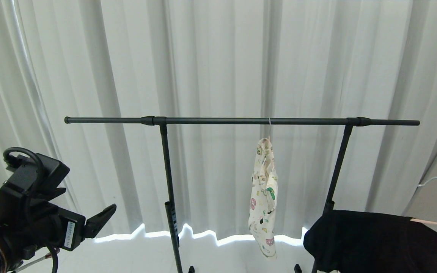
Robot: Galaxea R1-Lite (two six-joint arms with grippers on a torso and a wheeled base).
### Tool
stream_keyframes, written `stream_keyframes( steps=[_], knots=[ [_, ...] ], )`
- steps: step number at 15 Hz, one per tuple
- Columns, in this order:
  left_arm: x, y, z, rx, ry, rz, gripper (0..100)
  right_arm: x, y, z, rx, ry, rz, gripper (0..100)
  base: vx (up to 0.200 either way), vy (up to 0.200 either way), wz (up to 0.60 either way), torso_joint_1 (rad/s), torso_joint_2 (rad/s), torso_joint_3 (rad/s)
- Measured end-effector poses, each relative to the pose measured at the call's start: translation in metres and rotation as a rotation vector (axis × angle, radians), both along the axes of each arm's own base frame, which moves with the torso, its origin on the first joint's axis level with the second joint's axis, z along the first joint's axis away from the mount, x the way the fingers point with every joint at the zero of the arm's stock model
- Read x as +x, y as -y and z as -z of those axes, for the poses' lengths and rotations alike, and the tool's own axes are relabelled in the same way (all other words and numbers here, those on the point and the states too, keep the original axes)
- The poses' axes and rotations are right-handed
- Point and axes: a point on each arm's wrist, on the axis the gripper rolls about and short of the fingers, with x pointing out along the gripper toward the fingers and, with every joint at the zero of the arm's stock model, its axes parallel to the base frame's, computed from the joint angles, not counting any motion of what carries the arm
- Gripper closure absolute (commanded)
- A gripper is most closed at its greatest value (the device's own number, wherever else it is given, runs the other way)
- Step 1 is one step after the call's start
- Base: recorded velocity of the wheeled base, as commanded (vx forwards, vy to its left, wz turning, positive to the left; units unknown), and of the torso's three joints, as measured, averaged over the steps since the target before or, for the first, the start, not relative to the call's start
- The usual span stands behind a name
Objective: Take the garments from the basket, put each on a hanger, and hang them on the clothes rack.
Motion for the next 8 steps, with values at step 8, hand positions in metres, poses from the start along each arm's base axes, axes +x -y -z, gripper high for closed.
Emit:
stream_keyframes(
  steps=[8],
  knots=[
    [-0.0010, 0.0004, 0.0001, -0.004, 0.016, 0.004, 0, 0.0066, 0.0008, 0.0034, 0.001, -0.005, 0.001, 100, 0.000, -0.150, 0.00, 0.002, 0.00, 0.001]
  ],
)
